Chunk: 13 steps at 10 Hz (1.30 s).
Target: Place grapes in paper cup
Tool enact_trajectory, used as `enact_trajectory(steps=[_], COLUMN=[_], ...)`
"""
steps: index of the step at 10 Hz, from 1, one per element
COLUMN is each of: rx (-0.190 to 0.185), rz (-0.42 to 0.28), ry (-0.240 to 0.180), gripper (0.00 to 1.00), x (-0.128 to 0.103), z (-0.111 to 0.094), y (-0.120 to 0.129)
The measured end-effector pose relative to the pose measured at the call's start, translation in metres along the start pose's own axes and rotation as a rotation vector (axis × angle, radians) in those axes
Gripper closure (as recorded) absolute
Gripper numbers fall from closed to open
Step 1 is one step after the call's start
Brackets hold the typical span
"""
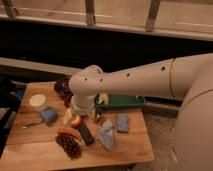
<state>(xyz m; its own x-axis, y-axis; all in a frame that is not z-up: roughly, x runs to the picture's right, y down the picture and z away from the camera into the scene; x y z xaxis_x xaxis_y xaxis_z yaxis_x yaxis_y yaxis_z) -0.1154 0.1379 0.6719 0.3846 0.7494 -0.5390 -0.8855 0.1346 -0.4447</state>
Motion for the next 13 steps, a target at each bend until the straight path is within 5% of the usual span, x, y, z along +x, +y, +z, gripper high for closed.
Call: enact_trajectory(steps=[2,9,13], rx=[-0.002,-0.096,-0.099], rz=[-0.002,-0.130,-0.144], ry=[-0.003,0.056,0.063], gripper=[0.20,0.20,0.20], x=[0.002,0.003,0.004], z=[0.003,0.085,0.089], y=[0.000,0.070,0.075])
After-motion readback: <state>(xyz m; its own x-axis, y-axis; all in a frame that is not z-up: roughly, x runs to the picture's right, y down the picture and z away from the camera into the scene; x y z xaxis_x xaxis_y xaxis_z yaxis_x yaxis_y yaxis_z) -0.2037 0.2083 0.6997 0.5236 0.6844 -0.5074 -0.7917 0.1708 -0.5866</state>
